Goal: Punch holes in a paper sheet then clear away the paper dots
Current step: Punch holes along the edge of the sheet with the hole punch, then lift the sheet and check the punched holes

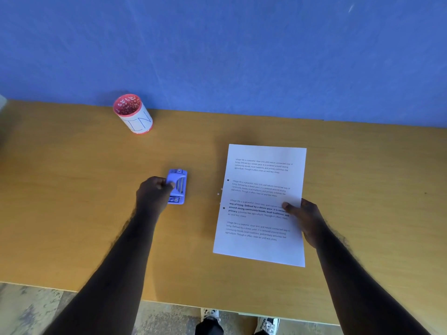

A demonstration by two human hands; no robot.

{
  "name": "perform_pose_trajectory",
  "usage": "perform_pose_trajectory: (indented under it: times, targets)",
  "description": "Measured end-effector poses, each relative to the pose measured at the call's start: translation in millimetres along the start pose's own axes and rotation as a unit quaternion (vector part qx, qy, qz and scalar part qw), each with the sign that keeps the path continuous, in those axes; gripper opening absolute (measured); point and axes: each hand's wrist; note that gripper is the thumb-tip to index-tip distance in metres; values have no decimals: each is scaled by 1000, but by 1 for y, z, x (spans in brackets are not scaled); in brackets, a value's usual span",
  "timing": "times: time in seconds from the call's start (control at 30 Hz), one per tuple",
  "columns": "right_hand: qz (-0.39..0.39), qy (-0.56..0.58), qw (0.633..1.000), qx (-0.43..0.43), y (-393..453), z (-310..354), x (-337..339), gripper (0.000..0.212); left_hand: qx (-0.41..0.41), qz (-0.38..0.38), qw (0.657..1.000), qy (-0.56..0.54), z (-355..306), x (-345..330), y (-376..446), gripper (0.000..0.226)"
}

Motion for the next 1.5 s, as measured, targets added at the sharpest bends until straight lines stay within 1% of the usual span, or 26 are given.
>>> perform_pose_trajectory:
  times: [0.03, 0.13, 0.27, 0.4, 0.6, 0.67, 0.73, 0.8, 0.83, 0.87, 0.9, 0.93, 1.0, 1.03, 1.07, 1.1, 1.2, 1.23, 1.3, 1.37, 1.43, 1.5]
  targets:
    - [0, -1, 1000, 1, 0, 0, 0, 22, -2, -1, 1000, 4, 1, 1, 0, 26]
    - [1, -2, 1000, 2, -1, 0, -1, 20, 3, 7, 1000, 10, 3, 1, 1, 16]
    - [0, -6, 1000, 1, -1, 1, 0, 20, 5, 19, 1000, 13, 4, 2, 2, 20]
    - [7, -13, 1000, 6, -1, 0, 1, 22, -12, 24, 999, 28, -1, 4, 2, 16]
    - [8, -12, 1000, 7, -2, 1, 0, 21, -5, 25, 999, 46, 1, 3, 3, 23]
    - [5, -10, 1000, 7, -2, 1, 1, 20, 0, 0, 999, 45, 0, 2, 2, 31]
    - [6, -5, 1000, 5, -2, 0, 2, 21, -42, -57, 996, 58, -3, 1, 0, 37]
    - [11, 3, 1000, 4, -2, 0, 2, 23, -135, -87, 985, 55, -15, -10, -7, 33]
    - [11, 7, 1000, 5, -3, 1, 2, 24, -178, -78, 980, 40, -24, -18, -14, 32]
    - [9, 12, 1000, 7, -5, 2, 1, 25, -197, -50, 979, 17, -33, -27, -21, 33]
    - [7, 15, 1000, 10, -7, 3, 1, 26, -198, -6, 980, -15, -43, -37, -30, 35]
    - [7, 18, 1000, 14, -9, 5, 1, 25, -180, 48, 982, -42, -51, -47, -38, 40]
    - [11, 18, 999, 33, -19, 11, 1, 24, -134, 135, 977, -94, -64, -62, -48, 63]
    - [13, 18, 999, 48, -25, 16, 3, 23, -113, 165, 972, -121, -70, -66, -50, 74]
    - [13, 19, 998, 66, -33, 23, 4, 23, -107, 178, 967, -147, -77, -66, -52, 78]
    - [14, 23, 996, 88, -42, 30, 6, 22, -120, 178, 961, -176, -86, -64, -51, 72]
    - [10, 34, 984, 175, -69, 57, 16, 22, -188, 150, 936, -257, -118, -53, -52, 24]
    - [3, 30, 978, 205, -78, 66, 21, 23, -206, 144, 926, -282, -130, -49, -54, 17]
    - [-24, 7, 968, 251, -90, 80, 29, 23, -235, 142, 906, -321, -144, -42, -58, 17]
    - [-51, -19, 960, 275, -93, 89, 38, 23, -259, 146, 895, -333, -151, -37, -62, 18]
    - [-65, -30, 958, 279, -90, 90, 43, 23, -262, 153, 896, -325, -151, -38, -64, 19]
    - [-75, -35, 960, 269, -82, 86, 47, 27, -249, 150, 907, -306, -147, -44, -66, 17]
Point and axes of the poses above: each hand's wrist, its own y-axis towards the middle knuckle, its own x-axis out of the back of the hand, z = x × y, and after that the axes turned 9 degrees about -x, right-handed
